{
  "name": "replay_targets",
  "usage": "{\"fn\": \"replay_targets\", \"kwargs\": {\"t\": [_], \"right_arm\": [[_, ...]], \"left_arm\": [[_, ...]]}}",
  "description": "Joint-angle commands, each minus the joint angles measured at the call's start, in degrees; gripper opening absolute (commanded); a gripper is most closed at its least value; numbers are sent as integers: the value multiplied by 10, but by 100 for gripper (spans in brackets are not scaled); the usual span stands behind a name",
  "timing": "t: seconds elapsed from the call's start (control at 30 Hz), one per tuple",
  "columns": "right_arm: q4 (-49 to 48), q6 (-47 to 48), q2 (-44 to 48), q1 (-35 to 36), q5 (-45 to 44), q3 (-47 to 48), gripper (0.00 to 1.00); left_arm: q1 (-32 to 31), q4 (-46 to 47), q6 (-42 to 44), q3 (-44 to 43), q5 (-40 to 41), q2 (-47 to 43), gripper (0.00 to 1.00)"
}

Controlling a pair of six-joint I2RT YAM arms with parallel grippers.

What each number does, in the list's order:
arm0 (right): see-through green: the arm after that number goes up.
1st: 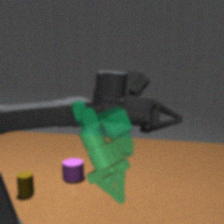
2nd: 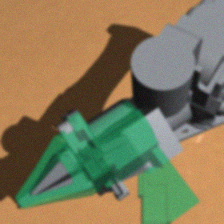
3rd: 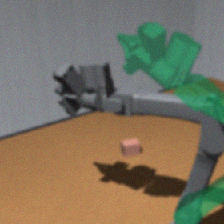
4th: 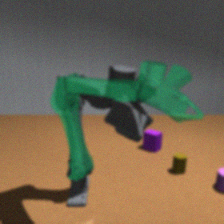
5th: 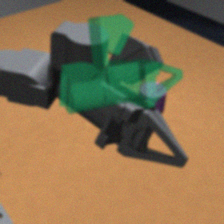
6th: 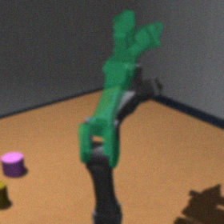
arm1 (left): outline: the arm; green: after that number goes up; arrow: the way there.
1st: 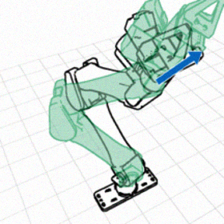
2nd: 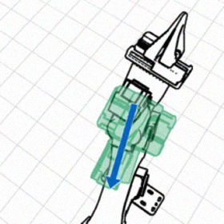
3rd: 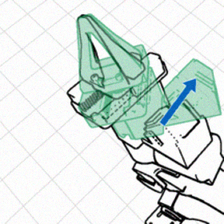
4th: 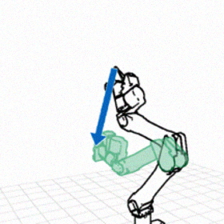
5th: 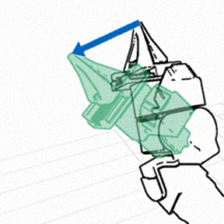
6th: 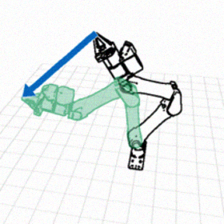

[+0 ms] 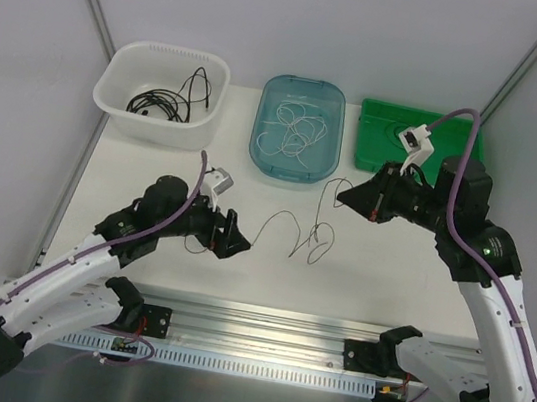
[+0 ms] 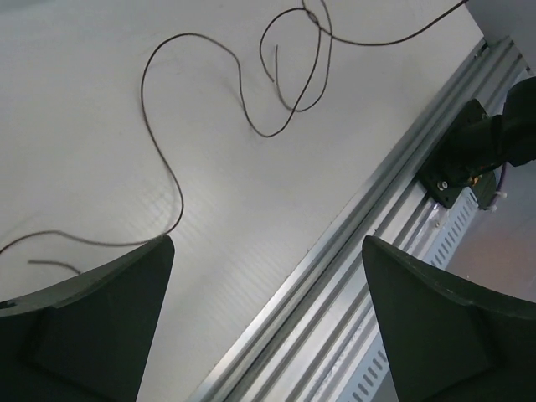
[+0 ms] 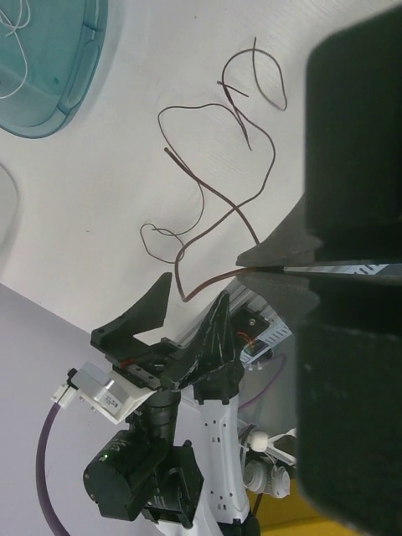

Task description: Untangle the cables

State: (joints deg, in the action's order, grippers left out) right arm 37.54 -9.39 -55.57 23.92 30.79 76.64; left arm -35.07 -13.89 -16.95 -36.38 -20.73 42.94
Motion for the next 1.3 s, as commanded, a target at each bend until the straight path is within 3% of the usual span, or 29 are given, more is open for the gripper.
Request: {"fn": "replay_targets", "kwargs": {"t": [0.0,0.33,0.53,0.73,0.87,0.9,0.97,1.0,1.03,1.27], "right_arm": [[-4,7,12,9,-19,18,1],[-11,-7,13,19,-23,19,1],[-10,-11,14,25,-20,23,1],[-2,-12,18,28,-21,21,1],[3,-12,20,28,-23,21,1],[4,-10,21,28,-23,22,1],[16,-1,22,28,-33,24,1],[22,4,24,29,-38,26,1],[40,11,27,29,-52,32,1],[110,65,49,24,-145,39,1]], "left_arm": [[-42,151,17,4,26,64,97],[-173,387,109,-7,151,264,94],[-187,471,155,-23,132,372,88],[-200,506,149,-56,111,452,75],[-214,516,142,-82,107,495,61],[-216,518,139,-85,107,508,43],[-215,524,122,-87,130,514,17],[-215,523,119,-84,138,510,6],[-214,524,112,-73,149,505,0],[-169,465,47,10,241,388,0]]}}
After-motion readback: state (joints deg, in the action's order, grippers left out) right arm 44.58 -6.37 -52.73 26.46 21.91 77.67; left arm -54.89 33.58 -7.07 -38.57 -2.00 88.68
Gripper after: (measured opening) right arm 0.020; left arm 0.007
